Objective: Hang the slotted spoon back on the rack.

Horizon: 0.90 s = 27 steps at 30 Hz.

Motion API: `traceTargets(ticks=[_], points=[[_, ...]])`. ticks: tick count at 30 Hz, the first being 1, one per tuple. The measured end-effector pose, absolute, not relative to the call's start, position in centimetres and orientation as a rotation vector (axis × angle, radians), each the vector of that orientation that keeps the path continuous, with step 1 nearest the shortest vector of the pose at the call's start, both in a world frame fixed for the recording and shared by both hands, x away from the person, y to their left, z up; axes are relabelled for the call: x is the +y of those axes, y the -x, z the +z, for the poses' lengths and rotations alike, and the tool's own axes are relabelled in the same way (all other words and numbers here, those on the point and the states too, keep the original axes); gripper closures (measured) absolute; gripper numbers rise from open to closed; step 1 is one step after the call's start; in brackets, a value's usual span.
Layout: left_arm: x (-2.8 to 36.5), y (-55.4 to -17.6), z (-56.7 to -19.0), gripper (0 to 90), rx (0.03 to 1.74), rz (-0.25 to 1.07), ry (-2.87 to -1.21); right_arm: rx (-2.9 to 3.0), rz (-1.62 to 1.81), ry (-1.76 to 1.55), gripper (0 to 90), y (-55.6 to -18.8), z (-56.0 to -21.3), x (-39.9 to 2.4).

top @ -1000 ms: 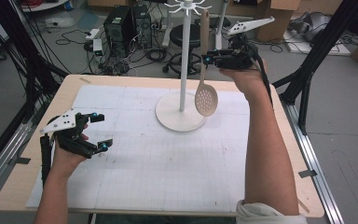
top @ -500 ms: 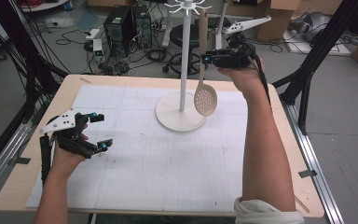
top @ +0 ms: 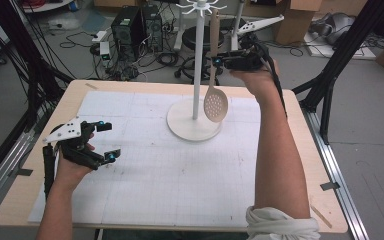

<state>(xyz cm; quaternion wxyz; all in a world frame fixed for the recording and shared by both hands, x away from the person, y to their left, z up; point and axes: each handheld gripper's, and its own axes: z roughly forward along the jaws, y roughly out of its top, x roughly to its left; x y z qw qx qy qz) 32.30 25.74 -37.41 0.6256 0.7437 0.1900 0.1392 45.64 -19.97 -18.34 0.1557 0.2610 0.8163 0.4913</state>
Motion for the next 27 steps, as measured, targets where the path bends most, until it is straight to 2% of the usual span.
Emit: traceTargets(ticks=[9,10,13,27], points=[[25.7,-32.3,-37.5,1.7,0.440,0.318,-1.711,2.341,1.409,-0.766,75.1,-46.3,-18.8,-19.7],[25.7,-32.3,-37.5,1.7,0.438,0.317,-1.710,2.337,1.406,-0.773,74.2,-46.3,-18.8,-19.7],[25.6,-32.3,-37.6,1.7,0.439,0.315,-1.713,2.280,1.441,-0.804,60.9,-46.3,-18.8,-19.7],[25.5,-32.4,-37.5,1.7,0.434,0.319,-1.717,2.273,1.476,-0.734,54.3,-43.6,-19.1,-21.0]])
